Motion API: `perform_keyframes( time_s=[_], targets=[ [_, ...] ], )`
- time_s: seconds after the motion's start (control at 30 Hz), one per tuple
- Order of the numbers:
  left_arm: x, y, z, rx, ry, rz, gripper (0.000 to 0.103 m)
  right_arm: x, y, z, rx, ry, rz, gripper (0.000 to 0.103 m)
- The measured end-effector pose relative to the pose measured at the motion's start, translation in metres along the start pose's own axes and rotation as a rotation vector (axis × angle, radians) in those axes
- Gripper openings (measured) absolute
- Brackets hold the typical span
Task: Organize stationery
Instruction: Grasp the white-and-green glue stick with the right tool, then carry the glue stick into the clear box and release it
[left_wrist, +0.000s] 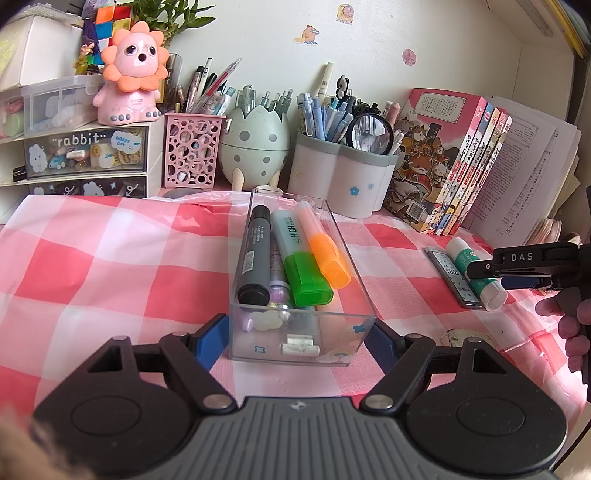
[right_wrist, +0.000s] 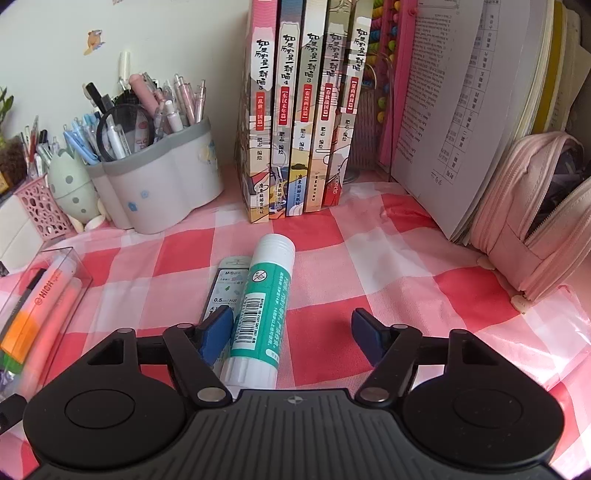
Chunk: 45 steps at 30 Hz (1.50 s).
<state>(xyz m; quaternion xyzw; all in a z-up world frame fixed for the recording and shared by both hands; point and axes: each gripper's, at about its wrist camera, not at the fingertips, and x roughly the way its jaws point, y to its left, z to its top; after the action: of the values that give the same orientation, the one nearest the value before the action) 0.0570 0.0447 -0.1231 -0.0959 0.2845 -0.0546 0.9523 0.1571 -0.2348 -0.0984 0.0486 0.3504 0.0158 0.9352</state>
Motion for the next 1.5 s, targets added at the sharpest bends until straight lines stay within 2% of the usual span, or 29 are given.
perform_keyframes(
  time_s=[0.23,0.3,0.53,0.6,1.03,1.37,1.5],
  targets=[
    [0.000,0.000,0.000,0.000,0.000,0.000,0.052,0.001,-0.002,0.007,0.010,0.008,0.015,0.063],
    [0.000,0.000,0.000,0.000,0.000,0.000,0.052,0.005,-0.001,0.010,0.015,0.022,0.025,0.054],
    [0.000,0.000,0.000,0.000,0.000,0.000,0.052,0.016,0.000,0.015,0.050,0.044,0.059,0.041],
    [0.000,0.000,0.000,0.000,0.000,0.000,0.052,0.017,-0.001,0.016,0.062,0.049,0.068,0.031],
    [0.000,0.000,0.000,0.000,0.000,0.000,0.052,0.012,-0.005,0.014,0.140,0.065,0.093,0.030],
    [0.000,0.000,0.000,0.000,0.000,0.000,0.052,-0.001,0.002,0.018,0.197,0.061,0.161,0.030],
    [0.000,0.000,0.000,0.000,0.000,-0.001,0.052,-0.004,0.012,0.020,0.219,0.073,0.215,0.030]
  ],
)
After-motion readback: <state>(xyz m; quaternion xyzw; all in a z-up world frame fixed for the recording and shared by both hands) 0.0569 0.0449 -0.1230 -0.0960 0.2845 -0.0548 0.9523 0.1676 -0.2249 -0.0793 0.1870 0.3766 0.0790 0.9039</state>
